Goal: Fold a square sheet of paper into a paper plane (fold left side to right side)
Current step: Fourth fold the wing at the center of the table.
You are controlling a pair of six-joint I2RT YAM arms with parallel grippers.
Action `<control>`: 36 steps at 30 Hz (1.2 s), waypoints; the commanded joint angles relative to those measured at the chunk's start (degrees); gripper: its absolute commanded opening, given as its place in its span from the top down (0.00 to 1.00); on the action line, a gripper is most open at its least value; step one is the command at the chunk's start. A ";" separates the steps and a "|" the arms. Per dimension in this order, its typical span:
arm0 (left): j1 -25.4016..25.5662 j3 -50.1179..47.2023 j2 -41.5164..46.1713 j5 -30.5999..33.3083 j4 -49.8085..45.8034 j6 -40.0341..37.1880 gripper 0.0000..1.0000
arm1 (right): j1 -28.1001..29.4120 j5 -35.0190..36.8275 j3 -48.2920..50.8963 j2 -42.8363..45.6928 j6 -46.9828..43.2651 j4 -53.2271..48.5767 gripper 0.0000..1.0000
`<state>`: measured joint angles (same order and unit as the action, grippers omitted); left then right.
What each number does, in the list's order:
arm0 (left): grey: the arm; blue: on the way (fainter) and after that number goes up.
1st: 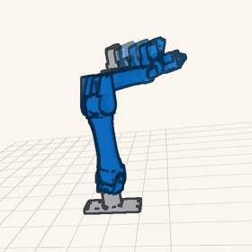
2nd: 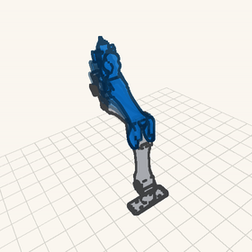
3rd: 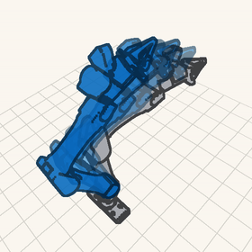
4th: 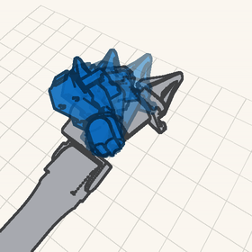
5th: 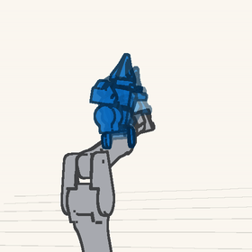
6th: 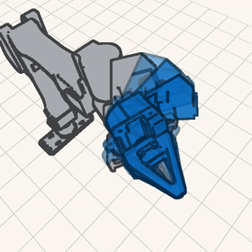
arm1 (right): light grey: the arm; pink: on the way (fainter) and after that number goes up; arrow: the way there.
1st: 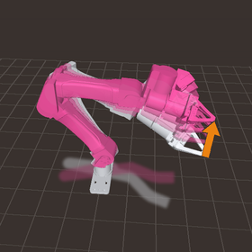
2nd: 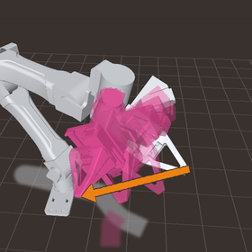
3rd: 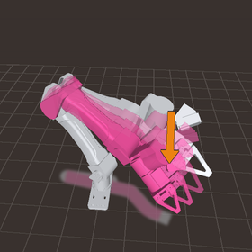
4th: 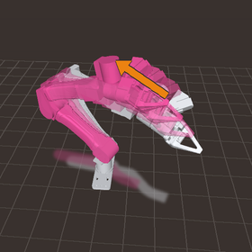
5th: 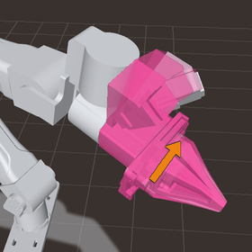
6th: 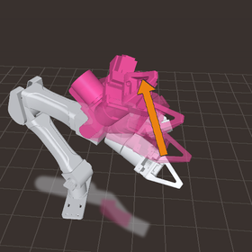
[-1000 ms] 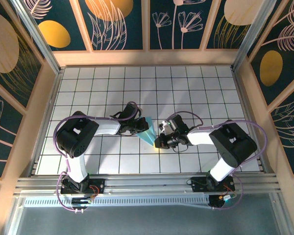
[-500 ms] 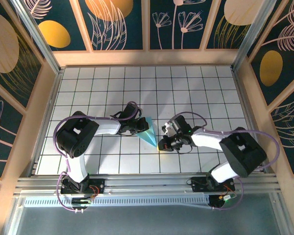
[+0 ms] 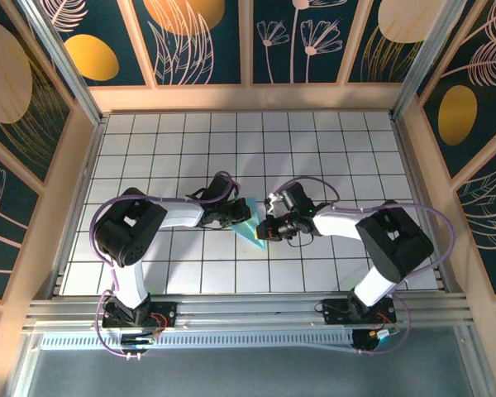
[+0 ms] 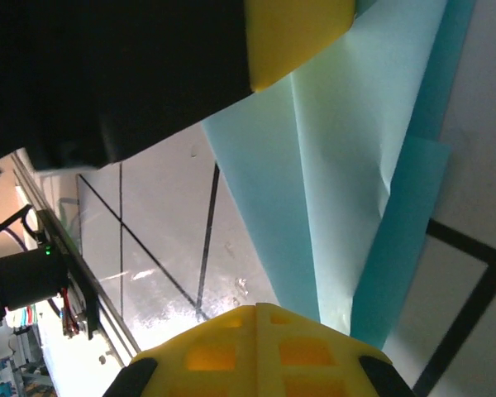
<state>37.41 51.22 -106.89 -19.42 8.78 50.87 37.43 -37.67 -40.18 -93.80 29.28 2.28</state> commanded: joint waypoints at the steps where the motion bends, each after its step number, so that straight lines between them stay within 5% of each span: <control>1: -0.18 -0.51 -2.09 4.04 -5.35 0.25 1.00 | 0.62 1.83 -1.56 -2.01 -0.03 1.66 1.00; 15: -0.19 -0.51 -2.04 4.13 -5.56 0.10 1.00 | 0.54 6.73 -1.78 -4.22 -1.42 -2.86 1.00; 36: -0.22 1.13 0.04 3.95 -5.31 -1.86 1.00 | -1.83 3.65 2.71 -6.56 -1.64 -4.52 1.00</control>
<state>37.43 51.77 -106.89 -19.29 7.97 50.57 36.40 -35.29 -40.29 -97.97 28.82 2.98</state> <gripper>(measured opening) 0.044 0.046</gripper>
